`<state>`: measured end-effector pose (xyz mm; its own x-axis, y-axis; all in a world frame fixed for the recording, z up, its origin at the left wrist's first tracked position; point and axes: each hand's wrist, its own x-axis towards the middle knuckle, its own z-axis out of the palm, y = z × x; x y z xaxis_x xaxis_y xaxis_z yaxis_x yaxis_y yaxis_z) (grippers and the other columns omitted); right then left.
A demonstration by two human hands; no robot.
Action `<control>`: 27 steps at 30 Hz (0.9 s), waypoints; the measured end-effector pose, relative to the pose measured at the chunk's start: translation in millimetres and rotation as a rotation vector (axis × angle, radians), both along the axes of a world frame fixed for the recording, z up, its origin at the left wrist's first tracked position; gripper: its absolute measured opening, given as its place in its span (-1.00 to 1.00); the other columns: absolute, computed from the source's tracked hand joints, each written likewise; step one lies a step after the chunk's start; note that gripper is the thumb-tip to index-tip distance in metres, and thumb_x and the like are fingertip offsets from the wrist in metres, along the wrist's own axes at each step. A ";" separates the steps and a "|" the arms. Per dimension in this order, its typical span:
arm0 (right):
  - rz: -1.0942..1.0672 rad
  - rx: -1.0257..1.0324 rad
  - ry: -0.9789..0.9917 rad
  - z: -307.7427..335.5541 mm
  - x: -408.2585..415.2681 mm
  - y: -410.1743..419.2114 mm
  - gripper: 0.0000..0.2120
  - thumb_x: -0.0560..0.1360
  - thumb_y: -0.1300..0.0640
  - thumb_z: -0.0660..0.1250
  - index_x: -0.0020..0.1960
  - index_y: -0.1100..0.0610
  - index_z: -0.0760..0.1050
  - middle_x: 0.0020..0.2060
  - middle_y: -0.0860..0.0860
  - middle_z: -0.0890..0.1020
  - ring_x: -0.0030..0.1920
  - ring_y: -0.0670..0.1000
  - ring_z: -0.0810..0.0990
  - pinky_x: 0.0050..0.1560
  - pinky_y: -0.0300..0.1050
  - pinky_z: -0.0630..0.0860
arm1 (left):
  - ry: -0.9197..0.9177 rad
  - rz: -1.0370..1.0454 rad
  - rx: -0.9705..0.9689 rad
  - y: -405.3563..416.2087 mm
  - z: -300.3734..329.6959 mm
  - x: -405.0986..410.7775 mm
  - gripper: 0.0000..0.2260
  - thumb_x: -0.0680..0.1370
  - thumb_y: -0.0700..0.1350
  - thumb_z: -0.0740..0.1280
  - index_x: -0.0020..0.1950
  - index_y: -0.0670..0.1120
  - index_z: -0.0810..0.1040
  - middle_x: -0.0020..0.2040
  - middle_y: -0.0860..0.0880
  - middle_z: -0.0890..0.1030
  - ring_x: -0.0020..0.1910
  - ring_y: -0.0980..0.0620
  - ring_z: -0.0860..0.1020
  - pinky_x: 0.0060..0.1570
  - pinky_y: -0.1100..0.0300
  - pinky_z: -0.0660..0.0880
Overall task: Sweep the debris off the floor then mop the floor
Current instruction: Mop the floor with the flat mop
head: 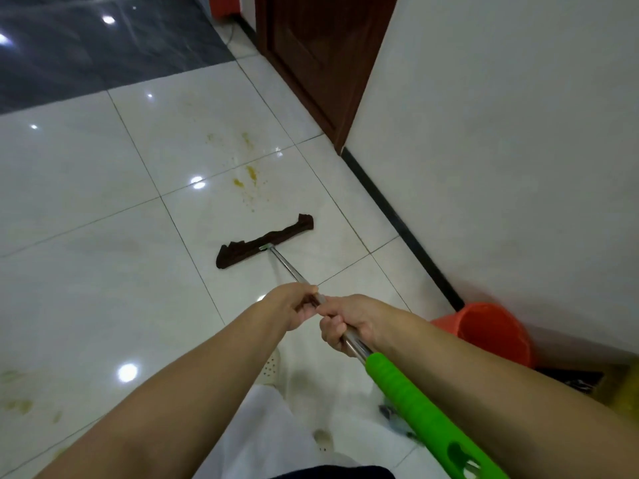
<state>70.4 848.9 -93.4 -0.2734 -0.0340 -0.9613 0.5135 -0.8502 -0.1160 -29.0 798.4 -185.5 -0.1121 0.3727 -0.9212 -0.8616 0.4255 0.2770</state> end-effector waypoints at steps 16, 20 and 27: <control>-0.053 0.013 0.012 -24.8 -157.8 85.0 -0.75 0.59 0.33 0.12 -0.22 0.11 0.33 -0.66 -0.01 0.31 -0.73 -0.15 0.25 -0.74 -0.45 0.20 | 0.024 0.132 -0.003 85.0 -12.2 -150.1 -0.82 0.59 -0.30 0.21 -0.21 -0.28 0.42 -0.61 -0.14 0.55 -0.64 0.04 0.56 -0.64 0.28 0.49; 0.008 0.043 0.031 -38.3 -184.0 108.9 -0.76 0.57 0.35 0.08 -0.20 0.10 0.31 -0.67 0.00 0.33 -0.73 -0.16 0.25 -0.73 -0.45 0.20 | 0.065 0.164 -0.028 107.9 -21.6 -172.2 -0.83 0.59 -0.26 0.25 -0.20 -0.27 0.44 -0.61 -0.10 0.55 -0.65 0.07 0.55 -0.65 0.31 0.47; 0.085 0.056 0.072 -57.8 -228.2 165.7 -0.74 0.58 0.36 0.08 -0.22 0.11 0.33 -0.70 -0.01 0.35 -0.73 -0.17 0.24 -0.73 -0.45 0.19 | 0.112 0.216 -0.099 164.4 -36.5 -211.1 -0.85 0.58 -0.22 0.26 -0.17 -0.26 0.49 -0.56 -0.09 0.60 -0.52 0.04 0.60 -0.56 0.31 0.53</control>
<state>-157.8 1014.6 -151.2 -0.3401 -0.0074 -0.9403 0.5725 -0.7949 -0.2008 -240.1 962.8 -222.0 -0.2827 0.2378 -0.9293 -0.9015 0.2651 0.3421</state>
